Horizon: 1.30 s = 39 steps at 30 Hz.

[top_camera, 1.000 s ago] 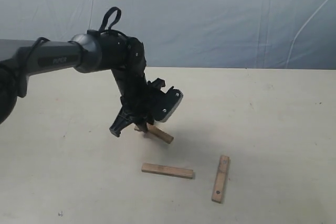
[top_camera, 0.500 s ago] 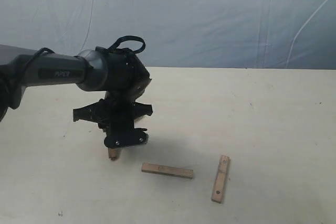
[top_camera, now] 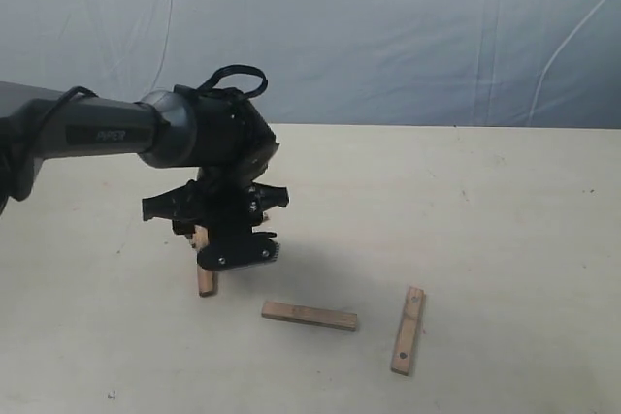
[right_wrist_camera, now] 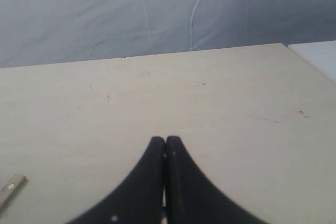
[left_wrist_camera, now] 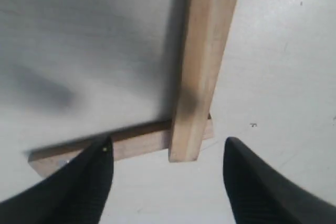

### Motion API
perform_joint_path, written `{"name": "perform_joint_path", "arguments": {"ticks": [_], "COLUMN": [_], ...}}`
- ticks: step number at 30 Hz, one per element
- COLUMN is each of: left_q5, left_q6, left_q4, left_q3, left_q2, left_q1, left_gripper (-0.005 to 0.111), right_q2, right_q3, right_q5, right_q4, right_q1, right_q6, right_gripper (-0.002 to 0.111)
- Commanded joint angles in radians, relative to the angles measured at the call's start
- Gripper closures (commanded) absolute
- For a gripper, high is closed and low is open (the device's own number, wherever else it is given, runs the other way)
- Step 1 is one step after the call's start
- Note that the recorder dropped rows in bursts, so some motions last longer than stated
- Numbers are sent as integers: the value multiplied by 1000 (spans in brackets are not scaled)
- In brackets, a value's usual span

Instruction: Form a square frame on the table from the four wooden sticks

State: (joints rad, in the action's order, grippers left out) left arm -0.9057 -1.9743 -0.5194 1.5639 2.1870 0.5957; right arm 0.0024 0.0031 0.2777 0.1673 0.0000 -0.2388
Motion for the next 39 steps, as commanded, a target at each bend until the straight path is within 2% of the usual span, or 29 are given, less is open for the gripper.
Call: {"name": "perform_joint_path", "arguments": {"ticks": [1,2,3,4,5,6,7,8,9,10,11,13,14,16,21,25,28,32,33,35,39], "left_q5": [-15,-25,-42,-42,-44,-57,-87,-100,-87,-27,47,311,503,768,1162,1405,1560,1705,1720,1601,1536], "left_q6": [354,535,885,1050,1306,1433,1603,1684,1717,1738,1738,1738,1735,1735,1742,1872,2034,2130,2132,2122,2135], "left_q4": [-17,-24,-55,-72,-78,-66,12,191,287,447,540,734,841,962,1171,1154,1044,842,811,765,588], "left_q3": [-7,-7,-7,-7,-7,-7,-7,-23,-44,-106,-167,-359,-481,-699,-1009,-1239,-1399,-1564,-1564,-1564,-1564], "left_q2": [-75,-87,-108,-119,-141,-151,-168,-194,-220,-268,-315,-461,-541,-676,-926,-1114,-1269,-1442,-1483,-1555,-1688], "left_q1": [2,2,-2,-11,-35,-52,-101,-164,-209,-266,-306,-378,-408,-428,-405,-351,-317,-311,-311,-311,-311], "left_gripper": [60,69,88,100,106,106,106,107,107,107,107,107,107,107,107,107,107,107,107,107,107], "right_q2": [-2,-2,-2,-2,-2,-2,-2,-2,-2,-2,-2,-2,-2,-2,-2,-2,-2,-2,-2,-2,55], "right_q3": [-3,-3,-3,-3,-3,-3,-3,-3,-3,-3,-3,-3,-3,-3,-3,-3,-3,-3,-3,-3,-21], "right_q5": [-12,-12,-12,-12,-12,-12,-12,-12,-12,-12,-12,-12,-12,-12,-12,-55,-197,-463,-492,-574,-739], "right_q4": [6,6,6,6,6,6,6,6,6,6,6,6,6,6,6,18,-3,-249,-309,-344,-104], "right_q1": [2,2,2,2,2,2,2,2,2,2,2,2,2,2,2,2,2,2,2,2,2], "right_q6": [1,1,1,1,1,1,1,1,1,1,1,1,1,1,1,1,1,-43,-80,-139,-139], "right_gripper": [109,109,109,109,109,109,109,109,109,109,109,109,109,109,109,109,109,109,109,109,109]}}
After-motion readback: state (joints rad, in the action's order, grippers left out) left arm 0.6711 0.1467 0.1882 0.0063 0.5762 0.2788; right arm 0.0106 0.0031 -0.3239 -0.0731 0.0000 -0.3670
